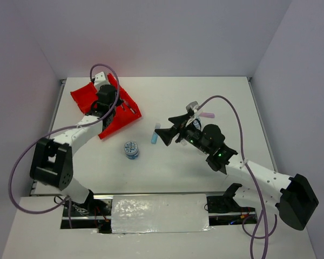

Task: Sort the stationery into containers
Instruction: Place the pen in the storage box.

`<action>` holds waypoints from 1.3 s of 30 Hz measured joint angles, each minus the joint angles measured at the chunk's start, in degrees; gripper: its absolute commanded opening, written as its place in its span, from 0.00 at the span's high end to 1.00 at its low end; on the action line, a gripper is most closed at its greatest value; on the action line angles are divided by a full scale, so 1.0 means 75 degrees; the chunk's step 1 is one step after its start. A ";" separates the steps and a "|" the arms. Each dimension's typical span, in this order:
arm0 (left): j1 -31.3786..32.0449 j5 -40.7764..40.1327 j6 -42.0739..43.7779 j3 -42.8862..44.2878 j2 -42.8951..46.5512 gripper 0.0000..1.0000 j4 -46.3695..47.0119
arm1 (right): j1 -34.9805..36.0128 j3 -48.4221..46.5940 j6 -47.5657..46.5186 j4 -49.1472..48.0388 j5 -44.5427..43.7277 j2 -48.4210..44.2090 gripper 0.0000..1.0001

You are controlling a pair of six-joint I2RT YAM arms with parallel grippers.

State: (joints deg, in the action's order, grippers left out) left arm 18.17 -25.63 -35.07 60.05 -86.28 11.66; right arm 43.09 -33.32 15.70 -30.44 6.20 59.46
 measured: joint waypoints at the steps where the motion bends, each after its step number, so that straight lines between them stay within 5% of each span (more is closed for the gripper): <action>1: -0.0140 0.0006 -0.0044 0.0082 -0.0300 1.00 0.0055 | 0.0000 0.0000 0.0015 -0.0003 0.0006 -0.0047 0.00; 7: -0.0624 0.0210 -0.0358 0.0903 -0.1859 0.96 0.0303 | 0.0000 0.0000 0.0108 -0.0015 0.0169 -0.0315 0.00; 13: -0.0650 0.0344 -0.0586 0.1116 -0.2498 0.78 0.0510 | 0.0000 -0.0003 0.0160 -0.0009 0.0312 -0.0326 0.00; 18: -0.0647 0.0379 -0.0656 0.1154 -0.2699 0.59 0.0431 | 0.0000 -0.0003 0.0166 -0.0009 0.0356 -0.0358 0.00; 21: -0.0650 0.0382 -0.0766 0.1201 -0.2699 0.37 0.0350 | 0.0000 -0.0003 0.0172 -0.0009 0.0361 -0.0420 0.00; 22: -0.0650 0.0391 -0.0790 0.1236 -0.2699 0.21 0.0294 | 0.0000 -0.0003 0.0178 -0.0006 0.0361 -0.0452 0.00; 31: -0.0516 0.0819 -0.0729 0.1536 -0.1848 0.07 -0.1043 | 0.0000 -0.0067 0.0277 0.0184 0.0376 -0.0790 0.00; 39: 0.0848 0.1116 -0.0090 0.1705 -0.0175 0.01 -0.3316 | 0.0009 -0.1387 0.0574 0.1886 0.0198 -0.0903 0.00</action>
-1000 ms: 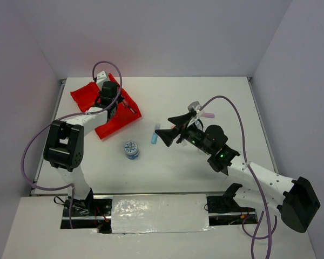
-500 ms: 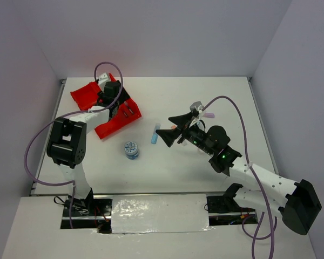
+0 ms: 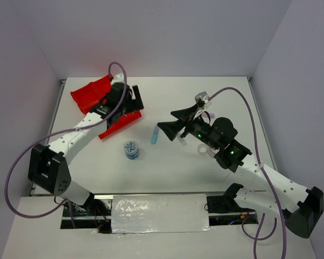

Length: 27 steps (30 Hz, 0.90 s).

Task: Sort the stationery into containers
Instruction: Place the pen in the storage box, then pick up the stationery from the center of the board.

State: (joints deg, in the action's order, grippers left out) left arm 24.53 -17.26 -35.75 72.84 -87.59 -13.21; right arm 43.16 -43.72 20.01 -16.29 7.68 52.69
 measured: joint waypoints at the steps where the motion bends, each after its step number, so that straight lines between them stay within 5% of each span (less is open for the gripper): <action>1: 0.0219 0.0017 0.0000 -0.0213 0.0140 0.01 -0.0204 | 0.0000 -0.0134 0.0020 0.0178 -0.0012 -0.0023 0.00; 9: 0.1702 -0.0122 -0.0125 -0.2203 0.0498 0.01 -0.1466 | 0.0102 -0.0609 0.0061 0.1614 0.0058 -0.0134 0.00; 27: 0.1740 -0.0280 -0.0262 -0.3232 0.1201 0.05 -0.1408 | 0.0519 -0.0615 -0.0163 0.2381 0.0099 0.0000 0.00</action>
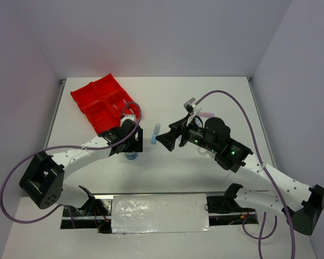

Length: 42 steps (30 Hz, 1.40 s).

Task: Sort the stationery into containers
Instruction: Pick up the stationery from the center of the board, then place the stationery in the storage box.

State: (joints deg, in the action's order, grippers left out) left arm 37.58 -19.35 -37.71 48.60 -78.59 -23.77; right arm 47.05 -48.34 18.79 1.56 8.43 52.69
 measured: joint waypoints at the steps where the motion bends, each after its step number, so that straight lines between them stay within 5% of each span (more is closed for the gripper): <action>1: 0.0000 0.0009 0.0003 -0.0006 -0.0050 0.09 0.0029 | 0.0012 0.0000 -0.0017 0.0015 -0.0006 0.0009 0.00; 5: 0.0000 0.0009 0.0015 -0.0061 -0.0198 0.42 0.0163 | 0.0041 -0.0015 -0.0058 0.0061 -0.0029 0.0023 0.00; 7: 0.0000 0.0003 0.0061 -0.0032 -0.0259 0.68 0.0204 | 0.0047 -0.0026 -0.0076 0.0090 -0.0038 0.0023 0.00; 8: 0.0000 0.0006 0.0067 0.0015 -0.0303 0.91 0.0189 | 0.0050 -0.0035 -0.0087 0.0099 -0.0050 0.0023 0.00; 9: 0.0000 0.0009 0.0067 0.0073 -0.0350 1.00 0.0157 | 0.0055 -0.0052 -0.0093 0.0117 -0.0076 0.0023 0.00; 16: -0.0210 -0.0125 0.0026 0.1090 -0.0411 1.00 -0.0775 | 0.0061 -0.0058 -0.0125 0.0137 -0.0303 0.0026 0.00; 24: -0.2836 -0.0833 -0.0006 0.3995 -0.0545 1.00 -0.1096 | 0.0061 -0.0070 -0.0178 0.0137 -0.0306 0.0361 0.00; 30: -0.4610 -0.0883 0.0023 0.6945 -0.2684 1.00 -0.1221 | 0.0061 -0.0070 -0.0172 0.0128 -0.0204 0.0545 0.00; 36: -0.5371 -0.0641 0.0108 0.9358 -0.5490 1.00 -0.1749 | 0.0114 -0.0070 -0.0175 0.0117 -0.0105 0.0892 0.00; 42: -0.5727 -0.0399 0.0356 1.0086 -0.6642 0.97 -0.1976 | 0.0239 -0.0070 -0.0172 0.0111 0.0023 0.1224 0.00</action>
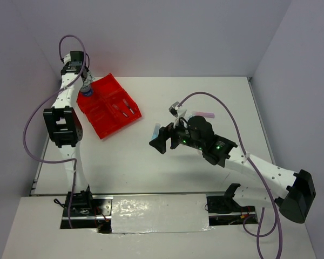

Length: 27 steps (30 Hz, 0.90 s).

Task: Sort the stationery into containers
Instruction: Place the stationery in the storage box.

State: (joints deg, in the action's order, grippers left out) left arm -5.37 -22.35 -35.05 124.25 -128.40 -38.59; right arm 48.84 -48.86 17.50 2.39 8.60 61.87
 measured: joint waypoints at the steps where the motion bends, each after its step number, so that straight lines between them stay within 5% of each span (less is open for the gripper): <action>1: -0.0052 0.0055 0.0032 0.0000 0.0000 0.96 -0.0015 | 0.0023 -0.0003 0.0000 0.0000 0.0015 0.0052 0.00; 12: -0.0388 0.0446 0.0079 -0.0017 -0.0050 0.88 0.0530 | 0.0256 -0.0187 -0.0006 -0.0012 0.0052 0.0309 0.00; 21: -0.0513 0.0455 0.0082 -0.0291 -0.0379 0.72 0.1035 | 0.0347 -0.0230 -0.0050 -0.0064 0.0044 0.0423 0.00; 25: -0.0519 0.0458 0.0079 -0.0338 -0.0493 0.57 0.1241 | 0.0437 -0.0230 -0.0070 -0.0233 0.0035 0.0423 0.00; 27: -0.0519 0.0449 0.0076 -0.0338 -0.0571 0.42 0.1323 | 0.0466 -0.0230 -0.0087 -0.0256 0.0026 0.0423 0.00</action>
State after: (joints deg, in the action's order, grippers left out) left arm -9.26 -18.98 -34.48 121.71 -132.68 -28.67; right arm 52.34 -50.59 16.84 0.47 8.80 65.04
